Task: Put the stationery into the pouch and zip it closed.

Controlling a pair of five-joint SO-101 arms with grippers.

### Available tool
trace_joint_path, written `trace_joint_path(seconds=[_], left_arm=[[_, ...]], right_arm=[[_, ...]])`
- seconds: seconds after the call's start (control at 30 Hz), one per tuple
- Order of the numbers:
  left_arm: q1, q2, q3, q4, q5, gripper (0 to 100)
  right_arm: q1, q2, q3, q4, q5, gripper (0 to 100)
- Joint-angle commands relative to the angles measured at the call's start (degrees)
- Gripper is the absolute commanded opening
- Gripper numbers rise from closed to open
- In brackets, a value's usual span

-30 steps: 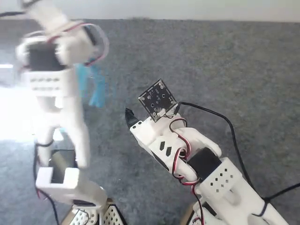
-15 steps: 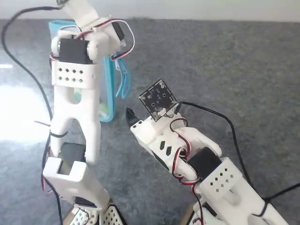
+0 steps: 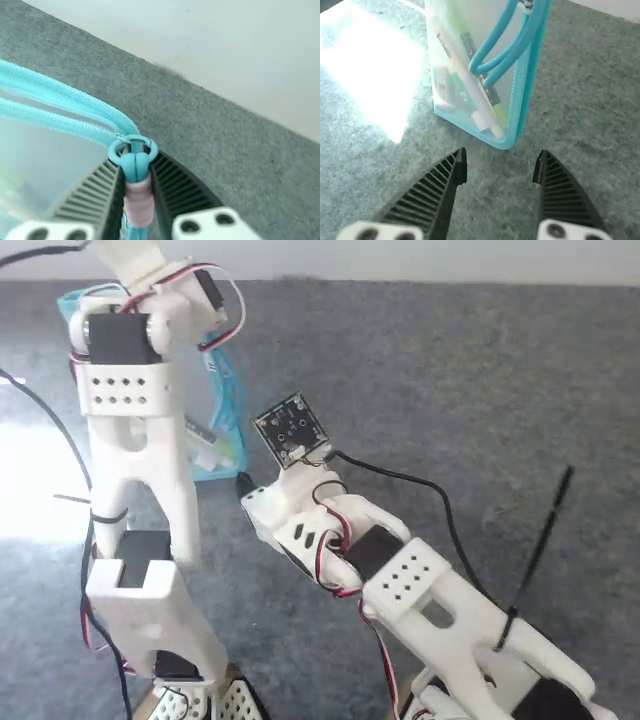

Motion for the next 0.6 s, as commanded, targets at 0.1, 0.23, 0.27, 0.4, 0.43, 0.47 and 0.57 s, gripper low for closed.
trace_joint_path(seconds=[0.1,0.23,0.27,0.4,0.43,0.47,0.57], left_arm=[[-1.41,1.76,-6.20,3.69,-4.75,1],[-1.32,2.55,-8.22,5.80,-9.58,1],[-1.49,2.73,-8.92,6.15,-10.20,1],[-1.23,2.46,-12.09,8.00,-13.80,1],[-1.32,2.73,-13.41,8.62,-14.24,1],[-1.49,2.99,-14.55,8.44,-15.03,1],[-3.52,3.08,-15.52,8.18,-17.23,1]], right_arm=[[2.15,7.08,-3.69,-10.77,-0.62,22.0],[4.00,9.71,-4.04,-16.57,-0.62,22.0],[4.79,10.24,-4.75,-17.19,-0.62,22.0],[6.73,14.73,-11.34,-15.87,-0.18,21.9],[6.81,16.31,-13.27,-14.99,0.79,21.9],[6.81,17.36,-14.95,-14.11,1.93,21.9],[6.55,20.70,-18.46,-13.14,4.40,21.9]])
